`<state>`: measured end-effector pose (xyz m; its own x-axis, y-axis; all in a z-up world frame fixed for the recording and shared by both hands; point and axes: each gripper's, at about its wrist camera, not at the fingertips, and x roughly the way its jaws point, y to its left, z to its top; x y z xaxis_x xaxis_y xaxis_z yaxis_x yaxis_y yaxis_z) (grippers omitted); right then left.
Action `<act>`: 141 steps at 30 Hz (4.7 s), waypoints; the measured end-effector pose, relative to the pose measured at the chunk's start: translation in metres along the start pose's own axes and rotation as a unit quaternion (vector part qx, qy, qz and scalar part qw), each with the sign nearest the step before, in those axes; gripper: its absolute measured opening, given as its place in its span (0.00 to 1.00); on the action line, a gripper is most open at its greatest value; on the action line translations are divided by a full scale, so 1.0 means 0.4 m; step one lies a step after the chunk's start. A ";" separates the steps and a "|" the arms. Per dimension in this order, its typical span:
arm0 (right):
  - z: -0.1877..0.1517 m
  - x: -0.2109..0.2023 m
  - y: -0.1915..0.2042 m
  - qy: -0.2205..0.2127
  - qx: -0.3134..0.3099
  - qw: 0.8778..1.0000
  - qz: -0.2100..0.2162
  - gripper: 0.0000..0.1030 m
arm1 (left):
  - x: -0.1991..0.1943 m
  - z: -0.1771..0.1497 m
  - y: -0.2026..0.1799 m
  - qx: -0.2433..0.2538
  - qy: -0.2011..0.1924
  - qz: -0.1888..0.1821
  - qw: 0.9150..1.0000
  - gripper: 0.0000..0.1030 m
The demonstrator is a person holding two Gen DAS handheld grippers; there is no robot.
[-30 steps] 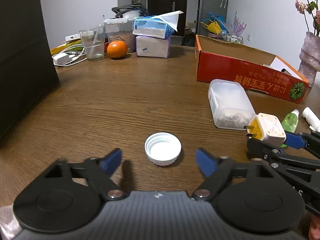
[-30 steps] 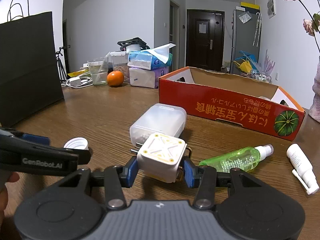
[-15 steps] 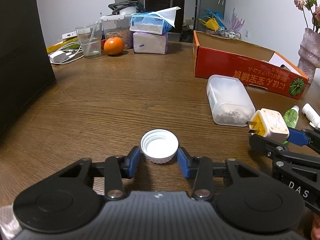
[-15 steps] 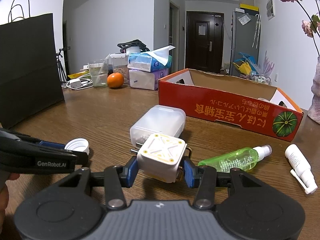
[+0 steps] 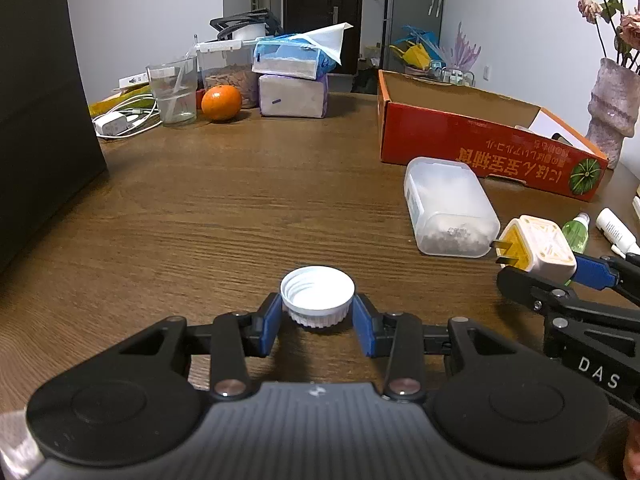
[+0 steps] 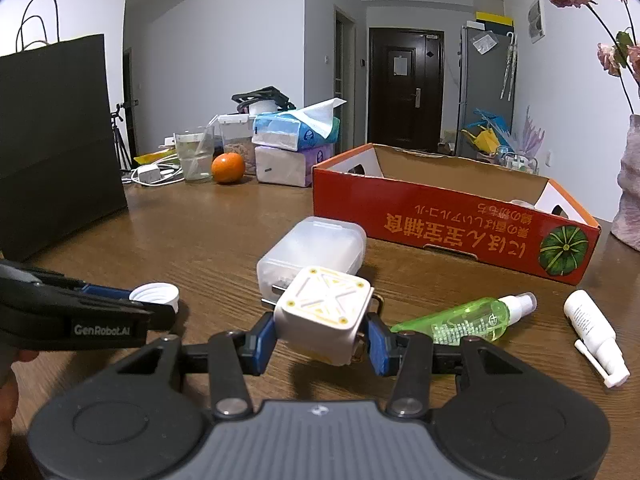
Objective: Organize rigid objects
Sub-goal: 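Carry the white cap and plug adapter with both grippers toward the cardboard box, then lower the held white cap and plug adapter into the box with both grippers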
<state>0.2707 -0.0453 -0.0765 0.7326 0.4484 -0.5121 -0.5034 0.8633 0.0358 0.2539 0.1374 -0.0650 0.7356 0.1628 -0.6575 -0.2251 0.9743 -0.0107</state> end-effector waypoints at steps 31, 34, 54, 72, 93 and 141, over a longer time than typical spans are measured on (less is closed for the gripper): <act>0.009 -0.057 -0.057 -0.039 0.030 0.998 -0.029 0.45 | -0.073 0.028 -0.091 0.027 -0.067 -0.020 0.997 0.34; 0.014 -0.064 -0.065 -0.044 0.035 0.998 -0.031 0.45 | -0.083 0.040 -0.103 0.031 -0.074 -0.022 0.997 0.34; 0.067 -0.101 -0.162 -0.085 0.050 0.993 -0.072 0.45 | -0.110 0.147 -0.215 0.046 -0.118 -0.052 0.991 0.34; 0.126 -0.080 -0.264 -0.114 0.078 0.985 -0.105 0.45 | -0.056 0.235 -0.308 0.045 -0.135 -0.058 0.988 0.34; 0.198 -0.013 -0.349 -0.135 0.089 0.979 -0.127 0.45 | 0.033 0.339 -0.376 0.027 -0.153 -0.058 0.986 0.34; 0.299 0.231 -0.471 -0.107 0.106 0.976 -0.160 0.45 | 0.279 0.481 -0.413 0.011 -0.133 -0.029 0.991 0.34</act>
<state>0.4879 -0.1387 -0.0277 0.9266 0.1669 -0.3369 -0.1442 0.9853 0.0917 0.4962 0.0248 0.0083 0.8899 0.1395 -0.4343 -0.1661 0.9858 -0.0238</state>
